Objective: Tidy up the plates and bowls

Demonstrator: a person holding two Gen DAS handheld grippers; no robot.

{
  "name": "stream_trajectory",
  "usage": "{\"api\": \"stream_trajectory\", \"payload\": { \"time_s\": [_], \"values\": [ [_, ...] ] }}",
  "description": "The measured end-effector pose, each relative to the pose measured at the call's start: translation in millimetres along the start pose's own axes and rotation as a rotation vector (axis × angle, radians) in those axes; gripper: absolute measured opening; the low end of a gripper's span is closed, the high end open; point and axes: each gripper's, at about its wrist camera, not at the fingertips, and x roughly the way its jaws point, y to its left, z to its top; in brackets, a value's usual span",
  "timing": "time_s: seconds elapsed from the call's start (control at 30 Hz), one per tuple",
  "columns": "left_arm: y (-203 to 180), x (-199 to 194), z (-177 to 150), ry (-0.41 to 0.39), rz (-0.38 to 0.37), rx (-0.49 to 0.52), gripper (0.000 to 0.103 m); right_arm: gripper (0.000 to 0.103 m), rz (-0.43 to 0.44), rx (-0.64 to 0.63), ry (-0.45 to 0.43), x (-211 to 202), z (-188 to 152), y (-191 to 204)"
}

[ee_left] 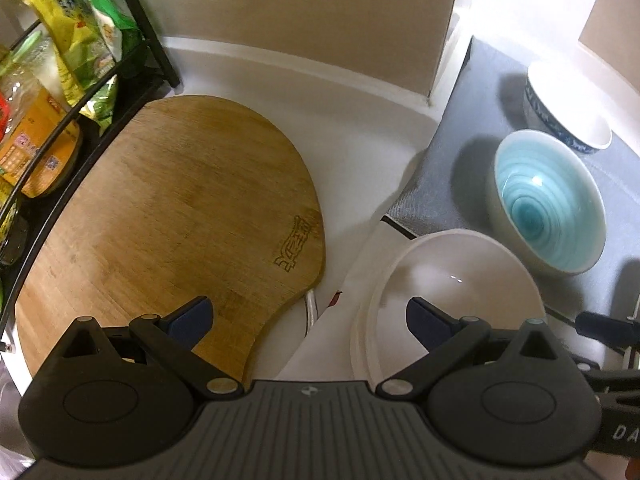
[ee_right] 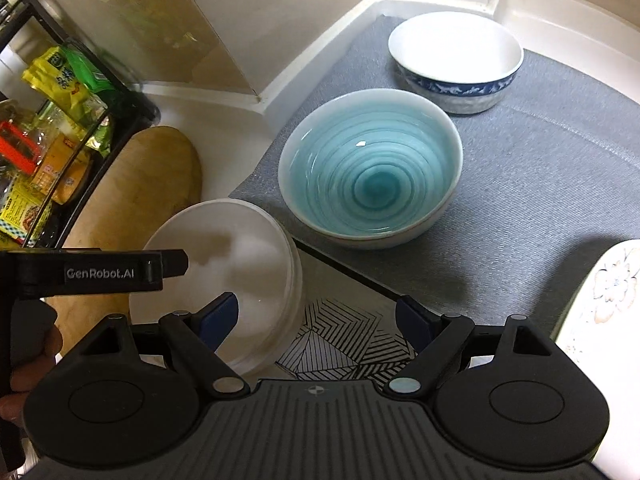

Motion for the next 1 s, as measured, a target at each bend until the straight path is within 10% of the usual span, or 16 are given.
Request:
{"api": "stream_trajectory", "payload": {
  "time_s": [1.0],
  "values": [
    [-1.4,26.3,-1.3,0.052,-0.005,0.049,0.103,0.087,-0.046,-0.008,0.052,34.8,8.9,2.5]
  ]
}}
